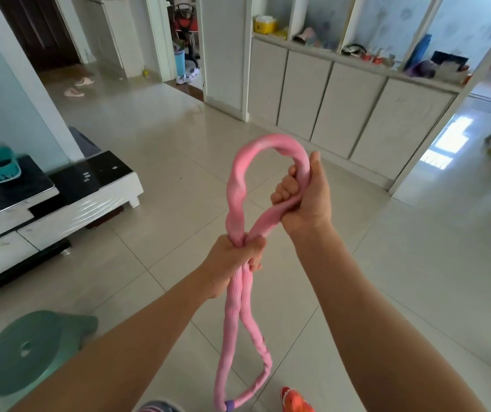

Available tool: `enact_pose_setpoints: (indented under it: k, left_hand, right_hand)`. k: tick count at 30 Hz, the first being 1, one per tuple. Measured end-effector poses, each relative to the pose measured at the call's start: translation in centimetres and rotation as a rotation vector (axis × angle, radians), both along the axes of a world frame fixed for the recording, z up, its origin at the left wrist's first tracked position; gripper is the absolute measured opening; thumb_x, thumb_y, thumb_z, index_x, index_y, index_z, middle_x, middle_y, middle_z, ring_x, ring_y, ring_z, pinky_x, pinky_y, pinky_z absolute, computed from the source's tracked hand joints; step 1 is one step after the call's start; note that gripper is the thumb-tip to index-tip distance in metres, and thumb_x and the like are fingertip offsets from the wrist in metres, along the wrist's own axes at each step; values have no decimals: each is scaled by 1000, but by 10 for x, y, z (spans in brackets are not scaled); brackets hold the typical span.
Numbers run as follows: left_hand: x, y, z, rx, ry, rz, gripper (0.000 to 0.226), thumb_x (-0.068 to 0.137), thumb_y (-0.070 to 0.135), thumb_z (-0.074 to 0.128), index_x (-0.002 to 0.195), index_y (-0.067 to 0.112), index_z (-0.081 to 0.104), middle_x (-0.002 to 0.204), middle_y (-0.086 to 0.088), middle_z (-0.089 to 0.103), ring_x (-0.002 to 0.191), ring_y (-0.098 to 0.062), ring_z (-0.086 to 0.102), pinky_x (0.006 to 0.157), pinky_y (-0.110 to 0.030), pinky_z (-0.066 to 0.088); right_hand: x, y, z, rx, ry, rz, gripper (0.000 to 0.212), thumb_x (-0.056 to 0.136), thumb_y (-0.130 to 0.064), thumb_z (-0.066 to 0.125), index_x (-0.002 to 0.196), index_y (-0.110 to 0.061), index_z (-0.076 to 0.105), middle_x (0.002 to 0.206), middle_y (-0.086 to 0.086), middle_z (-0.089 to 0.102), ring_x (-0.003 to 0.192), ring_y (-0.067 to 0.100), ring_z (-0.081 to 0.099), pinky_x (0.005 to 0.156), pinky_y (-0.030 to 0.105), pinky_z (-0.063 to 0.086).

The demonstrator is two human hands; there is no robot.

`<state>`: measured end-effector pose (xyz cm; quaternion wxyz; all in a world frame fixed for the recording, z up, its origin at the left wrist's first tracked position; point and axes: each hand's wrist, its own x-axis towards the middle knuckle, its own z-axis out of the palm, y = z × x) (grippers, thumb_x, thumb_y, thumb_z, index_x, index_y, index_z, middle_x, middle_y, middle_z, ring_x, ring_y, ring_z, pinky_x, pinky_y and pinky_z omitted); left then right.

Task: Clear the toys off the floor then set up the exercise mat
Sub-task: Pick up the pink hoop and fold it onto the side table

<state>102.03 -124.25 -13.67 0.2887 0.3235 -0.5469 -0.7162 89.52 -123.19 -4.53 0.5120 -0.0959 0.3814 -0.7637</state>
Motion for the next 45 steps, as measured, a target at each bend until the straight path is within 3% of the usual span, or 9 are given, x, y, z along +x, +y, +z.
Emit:
enact_pose_setpoints:
  k: [5, 11, 14, 15, 19, 27, 35, 39, 45]
  left_hand:
    - [-15, -6, 18, 183, 200, 174, 34, 82, 21, 65, 55, 12, 48, 42, 1, 41, 39, -11, 40, 51, -25, 45]
    - [-7, -36, 60, 330, 331, 276, 40, 97, 35, 37, 64, 14, 36, 37, 6, 33, 33, -9, 35, 60, -26, 37]
    - [1, -51, 76, 307, 363, 325, 42, 98, 38, 35, 63, 15, 36, 37, 6, 34, 34, -8, 36, 61, -26, 36]
    - [4, -55, 79, 312, 380, 344, 42, 98, 39, 34, 63, 15, 36, 37, 6, 35, 34, -8, 36, 61, -26, 36]
    - [19, -71, 81, 318, 431, 428, 44, 97, 43, 35, 63, 15, 37, 37, 6, 37, 34, -9, 38, 60, -26, 40]
    - [51, -94, 49, 428, 499, 642, 42, 96, 36, 41, 61, 14, 37, 37, 5, 36, 34, -12, 38, 62, -27, 43]
    - [82, -99, 20, 315, 36, 754, 33, 97, 36, 43, 87, 7, 54, 69, -7, 64, 59, -15, 65, 61, -29, 56]
    - [105, -101, 21, 169, -340, 795, 34, 92, 39, 52, 71, 13, 47, 42, 2, 46, 24, -4, 36, 45, -24, 48]
    - [105, -95, 22, -130, -626, 459, 30, 89, 40, 55, 73, 16, 47, 53, -2, 39, 22, -4, 31, 40, -21, 38]
  right_hand:
    - [2, 5, -33, 92, 282, 196, 39, 94, -50, 36, 99, -16, 54, 90, 5, 61, 90, 20, 57, 93, 36, 41]
    - [16, 32, -95, 339, 541, 460, 44, 93, -47, 38, 121, -14, 46, 124, 11, 59, 118, 23, 52, 108, 44, 31]
    - [19, 36, -99, 335, 713, 526, 49, 97, -36, 36, 120, 7, 48, 118, 29, 55, 124, 42, 38, 98, 45, 37]
    - [18, 36, -103, 334, 798, 554, 48, 98, -32, 36, 117, 10, 48, 111, 30, 55, 97, 8, 33, 91, 43, 40]
    - [8, 37, -126, 468, 1002, 768, 40, 93, -30, 54, 127, -12, 44, 108, 0, 51, 102, 18, 49, 86, 26, 38]
    - [-7, 31, -167, 663, 1508, 715, 13, 90, 1, 43, 94, -11, 44, 91, 7, 54, 80, 21, 49, 63, 26, 35]
    - [-5, 58, -164, 450, 1966, 676, 31, 98, -26, 41, 128, -15, 40, 101, 5, 61, 80, 24, 60, 71, 40, 54]
    - [-5, 40, -150, 497, 2041, 587, 22, 98, -28, 39, 114, -14, 41, 93, 7, 62, 77, 31, 60, 64, 39, 49]
    - [-29, 37, -97, 423, 2345, 903, 33, 94, -50, 39, 94, -20, 51, 73, -5, 54, 71, 17, 56, 80, 33, 48]
